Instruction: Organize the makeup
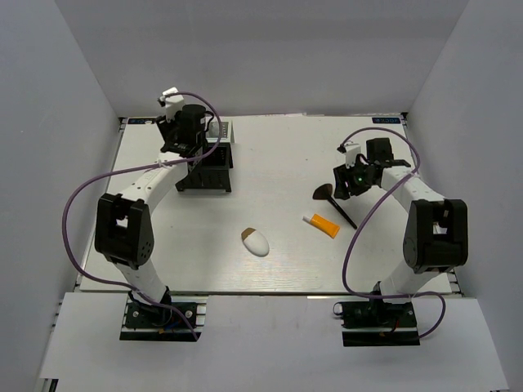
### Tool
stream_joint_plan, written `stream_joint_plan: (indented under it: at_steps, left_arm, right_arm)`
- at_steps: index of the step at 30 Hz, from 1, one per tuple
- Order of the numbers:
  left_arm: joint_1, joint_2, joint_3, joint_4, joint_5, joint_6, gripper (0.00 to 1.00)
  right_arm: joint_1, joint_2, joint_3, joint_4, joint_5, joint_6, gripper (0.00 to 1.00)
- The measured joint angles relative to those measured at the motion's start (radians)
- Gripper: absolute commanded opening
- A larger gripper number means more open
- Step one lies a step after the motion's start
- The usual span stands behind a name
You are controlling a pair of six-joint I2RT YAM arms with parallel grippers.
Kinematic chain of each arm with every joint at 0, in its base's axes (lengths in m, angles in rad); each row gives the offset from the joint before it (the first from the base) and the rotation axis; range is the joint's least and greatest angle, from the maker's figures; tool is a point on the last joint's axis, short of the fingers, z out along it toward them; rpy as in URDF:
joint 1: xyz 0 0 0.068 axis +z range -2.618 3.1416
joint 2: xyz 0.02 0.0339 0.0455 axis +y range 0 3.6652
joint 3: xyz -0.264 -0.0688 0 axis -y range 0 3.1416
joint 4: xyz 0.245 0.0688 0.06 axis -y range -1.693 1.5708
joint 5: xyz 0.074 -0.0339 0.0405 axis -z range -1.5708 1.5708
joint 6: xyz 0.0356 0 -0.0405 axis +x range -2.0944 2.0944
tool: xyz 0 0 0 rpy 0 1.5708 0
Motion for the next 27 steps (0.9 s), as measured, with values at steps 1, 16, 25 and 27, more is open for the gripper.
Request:
stream_joint_plan:
  at_steps: [1,16,25,27]
  left_arm:
    - [0.0,-0.004,-0.008,-0.007,0.006,-0.008,0.64]
    - [-0.014,-0.363,-0.08,-0.187,0.378,-0.104,0.5]
    - [-0.021,-0.713,-0.354,-0.408,0.603,-0.251,0.71]
    - [-0.021,-0.761,-0.398,-0.456,0.616,-0.278,0.72]
  right_arm:
    - [0.0,0.005,0.004,0.0,0.0,-0.001,0.63]
    - [0.031,0.153,0.12,-0.064,0.031,-0.122,0.59]
    - [0.101,0.235,0.139,-0.117,0.063,-0.168,0.57]
    - [0.117,0.243,0.14,-0.117,0.089,-0.172,0.54]
